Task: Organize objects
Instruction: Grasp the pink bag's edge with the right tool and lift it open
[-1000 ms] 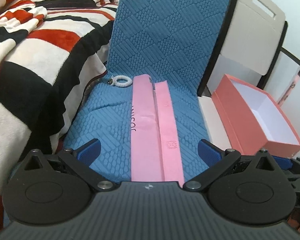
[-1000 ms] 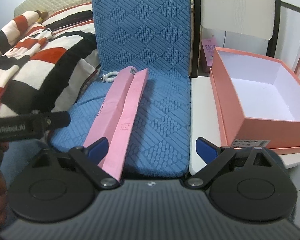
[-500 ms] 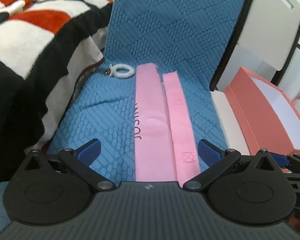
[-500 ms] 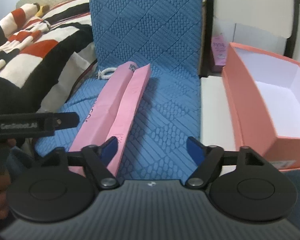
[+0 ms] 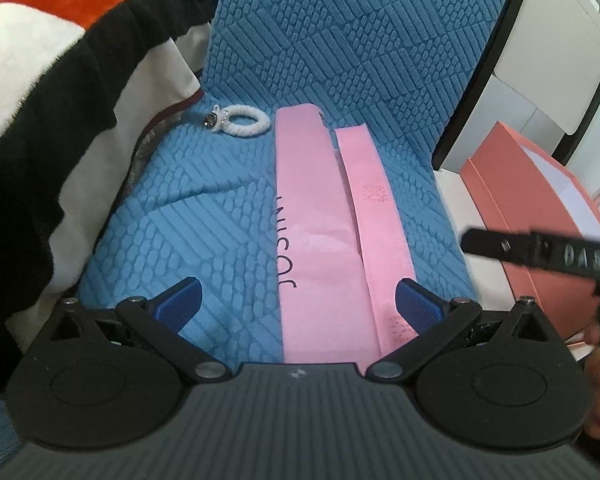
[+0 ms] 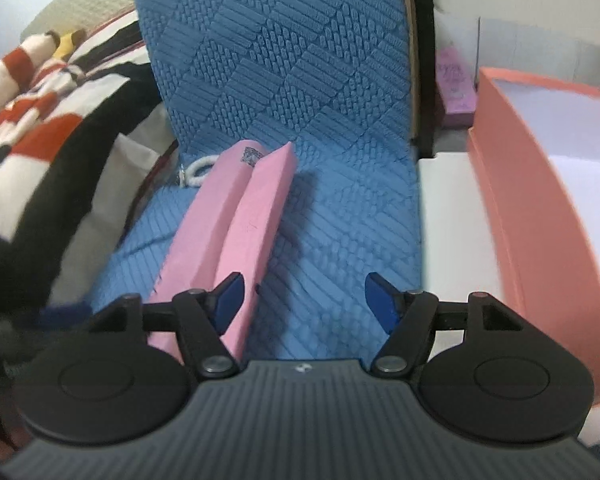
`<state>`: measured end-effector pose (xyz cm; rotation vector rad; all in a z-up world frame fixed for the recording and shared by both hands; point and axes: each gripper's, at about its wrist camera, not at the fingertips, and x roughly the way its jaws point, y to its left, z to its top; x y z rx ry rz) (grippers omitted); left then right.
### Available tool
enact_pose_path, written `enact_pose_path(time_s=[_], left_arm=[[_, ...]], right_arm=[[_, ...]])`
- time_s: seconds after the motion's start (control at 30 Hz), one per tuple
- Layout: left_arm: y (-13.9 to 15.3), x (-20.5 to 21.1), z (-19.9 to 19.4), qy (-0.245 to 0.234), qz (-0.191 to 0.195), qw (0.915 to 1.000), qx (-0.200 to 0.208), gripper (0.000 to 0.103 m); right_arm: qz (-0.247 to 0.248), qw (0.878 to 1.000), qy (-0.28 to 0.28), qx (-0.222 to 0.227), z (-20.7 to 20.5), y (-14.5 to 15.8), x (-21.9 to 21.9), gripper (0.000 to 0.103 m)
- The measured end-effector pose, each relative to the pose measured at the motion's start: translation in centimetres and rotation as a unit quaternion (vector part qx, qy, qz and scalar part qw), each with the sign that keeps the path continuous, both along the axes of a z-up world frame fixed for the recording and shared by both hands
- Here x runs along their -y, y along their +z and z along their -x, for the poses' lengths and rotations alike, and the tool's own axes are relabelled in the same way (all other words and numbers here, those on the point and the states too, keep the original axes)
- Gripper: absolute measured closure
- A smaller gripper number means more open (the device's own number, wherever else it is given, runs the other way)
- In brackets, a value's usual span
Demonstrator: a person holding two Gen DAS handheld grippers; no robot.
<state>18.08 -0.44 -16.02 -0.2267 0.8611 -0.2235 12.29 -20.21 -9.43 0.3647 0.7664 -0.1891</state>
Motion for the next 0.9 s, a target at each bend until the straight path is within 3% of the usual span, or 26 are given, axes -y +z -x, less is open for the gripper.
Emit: enact_pose_path(time_s=[0.17, 0.4, 0.47, 0.53, 0.57, 0.6, 0.63, 0.8, 0.9], left_arm=[[-0.8, 0.0, -0.3, -0.013, 0.018, 0.9996, -0.019, 0.0], [-1.5, 1.0, -0.3, -0.035, -0.003, 0.9989, -0.031, 0.0], [-1.6, 1.3, -0.2, -0.043, -0.01, 0.9985, -0.033, 0.0], [-1.8, 1.8, -0.2, -0.052, -0.021, 0.9978, -0.037, 0.0], [-1.9, 2.0, -0.2, -0.057, -0.029, 0.9972, -0.038, 0.0], [-2.0, 2.2, -0.1, -0.061, -0.036, 0.9967, -0.039, 0.0], [-2.1, 2.4, -0.1, -0.065, -0.042, 0.9963, -0.039, 0.0], [-2.8, 3.0, 0.0, -0.066, -0.092, 0.9927, -0.04, 0.0], [-2.9, 2.9, -0.1, -0.06, -0.101, 0.9922, -0.042, 0.0]], right_arm=[[-0.041, 0.999, 0.021, -0.003, -2.2, -0.6, 0.0, 0.038], [-0.078, 0.995, 0.037, -0.048, -4.9, -2.8, -1.3, 0.05], [-0.085, 0.994, 0.035, -0.064, -5.3, -3.5, -1.4, 0.059], [-0.103, 0.991, 0.037, -0.077, -5.6, -4.3, -1.5, 0.08], [-0.106, 0.99, 0.038, -0.082, -5.7, -4.6, -1.6, 0.083], [-0.102, 0.99, 0.038, -0.085, -5.7, -4.7, -1.7, 0.092], [-0.095, 0.991, 0.037, -0.084, -5.8, -4.6, -1.7, 0.095], [-0.067, 0.995, 0.039, -0.056, -5.4, -3.5, -1.8, 0.098], [-0.049, 0.997, 0.032, -0.053, -5.6, -3.3, -1.0, 0.099]])
